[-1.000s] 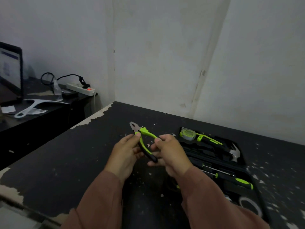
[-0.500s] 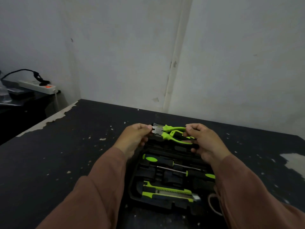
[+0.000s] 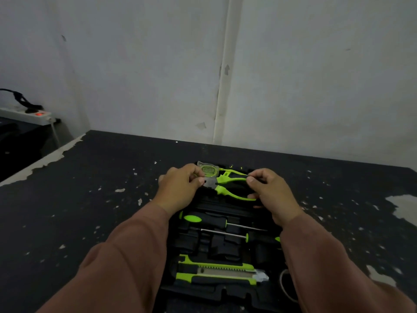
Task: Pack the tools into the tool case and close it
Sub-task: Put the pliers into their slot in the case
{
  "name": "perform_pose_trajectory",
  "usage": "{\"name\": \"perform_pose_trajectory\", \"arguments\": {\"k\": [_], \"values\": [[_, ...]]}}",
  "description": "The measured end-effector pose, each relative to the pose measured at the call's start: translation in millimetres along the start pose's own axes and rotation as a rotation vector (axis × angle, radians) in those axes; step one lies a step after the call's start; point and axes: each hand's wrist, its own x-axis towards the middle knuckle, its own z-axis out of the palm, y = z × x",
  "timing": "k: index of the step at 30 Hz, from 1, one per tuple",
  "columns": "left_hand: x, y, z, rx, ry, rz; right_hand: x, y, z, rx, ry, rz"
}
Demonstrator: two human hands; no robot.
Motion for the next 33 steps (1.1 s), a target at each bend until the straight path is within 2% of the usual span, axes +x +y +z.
{"name": "perform_pose_trajectory", "arguments": {"k": [5,18,28,33], "values": [[-3.1,-4.5,-3.4,0.088,0.012,0.006,2.9,6.0,4.8,-0.242,-0.023,-0.077],[-6.6,0.6,-2.3,0.390,-0.048,0.072,1.5,8.7,5.4,-0.662,0.010,-0.189],[-9.1,6.5,-3.7,0.485,-0.055,0.065,-8.5,-4.7,8.8,-0.925,-0.056,-0.185],[-9.2,8.0,-3.6,0.452,-0.065,0.035,-12.9,-4.8,15.3,-0.915,-0.089,-0.134]]}}
